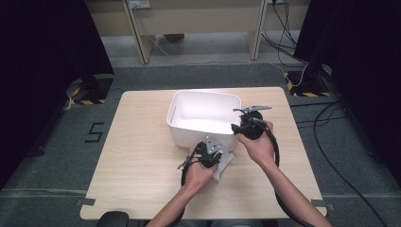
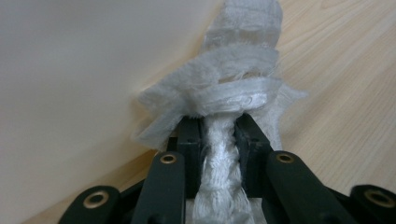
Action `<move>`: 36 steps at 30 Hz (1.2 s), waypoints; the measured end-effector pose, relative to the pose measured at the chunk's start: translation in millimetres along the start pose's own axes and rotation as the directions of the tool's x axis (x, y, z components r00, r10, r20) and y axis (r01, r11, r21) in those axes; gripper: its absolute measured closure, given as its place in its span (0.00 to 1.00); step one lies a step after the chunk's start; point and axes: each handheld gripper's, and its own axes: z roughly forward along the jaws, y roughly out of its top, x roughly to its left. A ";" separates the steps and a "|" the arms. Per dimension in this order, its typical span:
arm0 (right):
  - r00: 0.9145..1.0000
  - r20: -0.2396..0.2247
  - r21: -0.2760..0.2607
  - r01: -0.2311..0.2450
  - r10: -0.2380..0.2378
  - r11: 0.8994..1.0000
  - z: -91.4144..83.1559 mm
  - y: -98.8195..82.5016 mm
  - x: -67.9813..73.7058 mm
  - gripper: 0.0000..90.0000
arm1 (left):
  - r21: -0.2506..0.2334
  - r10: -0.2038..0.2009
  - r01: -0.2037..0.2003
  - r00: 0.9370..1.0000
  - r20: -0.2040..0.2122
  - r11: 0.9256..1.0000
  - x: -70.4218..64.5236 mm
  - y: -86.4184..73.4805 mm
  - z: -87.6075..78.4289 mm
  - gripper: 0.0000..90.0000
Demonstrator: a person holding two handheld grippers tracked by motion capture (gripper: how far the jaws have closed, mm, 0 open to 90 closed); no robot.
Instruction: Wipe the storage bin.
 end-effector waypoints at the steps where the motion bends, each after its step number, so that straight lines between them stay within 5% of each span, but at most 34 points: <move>1: 1.000 0.000 -0.001 0.001 -0.001 1.000 0.1 -0.1 0.0 0.66 | 0.000 -0.004 0.004 1.000 -0.001 1.000 -0.2 -0.6 1.0 0.83; 12: 1.000 -0.001 0.001 0.000 0.000 1.000 0.2 -0.1 0.0 0.66 | 0.040 0.006 -0.006 1.000 0.007 0.999 0.9 -2.8 6.1 0.83; 36: 1.000 -0.013 -0.001 -0.021 0.021 1.000 1.5 0.8 -2.8 0.66 | -0.065 0.031 -0.030 0.999 0.017 0.997 -6.8 27.7 -21.8 0.83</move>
